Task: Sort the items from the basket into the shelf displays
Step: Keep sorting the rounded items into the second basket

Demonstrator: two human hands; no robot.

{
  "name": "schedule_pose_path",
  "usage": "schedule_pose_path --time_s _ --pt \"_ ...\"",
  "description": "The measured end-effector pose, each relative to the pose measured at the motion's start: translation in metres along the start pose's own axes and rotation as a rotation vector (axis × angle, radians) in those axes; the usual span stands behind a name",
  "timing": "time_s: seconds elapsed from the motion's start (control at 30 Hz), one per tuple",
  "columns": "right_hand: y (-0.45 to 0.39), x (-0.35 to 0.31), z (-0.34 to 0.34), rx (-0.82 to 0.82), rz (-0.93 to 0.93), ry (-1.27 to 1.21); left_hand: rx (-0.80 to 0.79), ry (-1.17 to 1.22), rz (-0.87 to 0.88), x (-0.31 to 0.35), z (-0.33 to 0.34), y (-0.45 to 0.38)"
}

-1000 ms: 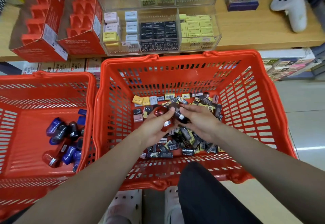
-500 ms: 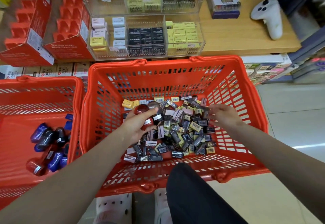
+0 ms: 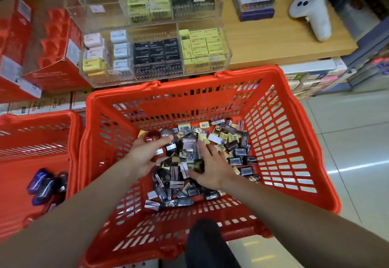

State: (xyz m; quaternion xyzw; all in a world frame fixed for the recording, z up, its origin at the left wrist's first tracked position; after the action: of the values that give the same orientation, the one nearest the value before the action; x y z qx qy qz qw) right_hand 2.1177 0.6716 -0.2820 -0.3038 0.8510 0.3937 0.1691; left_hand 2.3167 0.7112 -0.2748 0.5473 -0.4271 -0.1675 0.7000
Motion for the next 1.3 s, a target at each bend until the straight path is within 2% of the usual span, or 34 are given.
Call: schedule_pose_path --time_s 0.1,0.17,0.23,0.27,0.33,0.4,0.6,0.67,0.7,0.73,0.77,0.83,0.87,0.93,1.03,1.13,1.17,1.23,1.3 --pt "0.008 -0.002 0.008 -0.037 -0.147 0.326 0.064 -0.045 0.065 0.015 -0.009 -0.004" --pt "0.003 -0.020 0.019 0.006 -0.388 0.581 0.091 -0.058 0.109 0.023 -0.011 -0.008" --pt "-0.007 -0.045 0.040 -0.136 -0.669 0.736 0.090 -0.076 0.127 0.026 -0.012 -0.009" --pt "-0.012 -0.051 0.050 -0.250 -0.728 0.815 0.089 -0.090 0.123 0.025 -0.013 -0.010" --pt "-0.021 -0.046 0.057 -0.374 -0.680 1.000 0.098 -0.116 0.107 0.019 -0.016 -0.012" --pt "-0.028 -0.028 0.050 -0.338 -0.559 1.070 0.104 -0.124 0.092 0.012 -0.019 -0.011" --pt "-0.020 0.026 0.000 -0.130 -0.080 0.821 0.080 -0.096 0.054 0.012 -0.023 -0.007" --pt "-0.012 0.025 -0.002 -0.078 0.013 0.781 0.078 -0.140 0.046 0.019 -0.023 -0.003" --pt "-0.008 0.017 0.003 -0.050 -0.027 0.793 0.069 -0.166 0.048 0.024 -0.022 -0.001" --pt "-0.004 0.005 0.011 -0.045 -0.167 0.816 0.056 -0.192 0.054 0.027 -0.021 0.000" --pt "-0.002 -0.011 0.023 -0.102 -0.396 0.840 0.051 -0.209 0.056 0.030 -0.021 0.002" --pt "0.000 -0.035 0.048 -0.363 -0.826 0.911 0.055 -0.221 0.048 0.031 -0.022 0.001" --pt "-0.002 -0.040 0.052 -0.458 -0.897 0.954 0.057 -0.224 0.042 0.029 -0.023 0.001" --pt "-0.008 -0.031 0.043 -0.512 -0.808 1.023 0.050 -0.226 0.027 0.024 -0.025 0.001" --pt "-0.003 0.011 0.010 -0.481 -0.691 1.068 0.029 -0.209 0.010 0.020 -0.027 0.004" --pt "0.016 0.048 -0.027 -0.500 -0.498 1.175 0.024 -0.139 0.005 0.020 -0.027 0.014" --pt "0.021 0.052 -0.035 -0.484 -0.430 1.133 0.032 -0.126 0.020 0.019 -0.026 0.019" --pt "0.020 0.041 -0.046 -0.327 -0.384 0.944 0.062 -0.094 0.037 0.008 -0.023 0.032" --pt "0.004 0.017 -0.052 -0.058 -0.481 0.803 0.069 -0.110 0.026 -0.015 -0.017 0.044"
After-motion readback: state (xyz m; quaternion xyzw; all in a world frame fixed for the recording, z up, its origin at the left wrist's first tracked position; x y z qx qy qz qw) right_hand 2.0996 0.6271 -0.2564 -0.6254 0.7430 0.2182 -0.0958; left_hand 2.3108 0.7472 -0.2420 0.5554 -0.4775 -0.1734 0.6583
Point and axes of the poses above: each hand's wrist, its own y-axis away from the middle knuckle, its own z-axis out of the palm, x = y × z, the point moved 2 cm from there along -y, towards the middle knuckle, and after that the axes turned 13 degrees about -z, right-handed, at the moved point
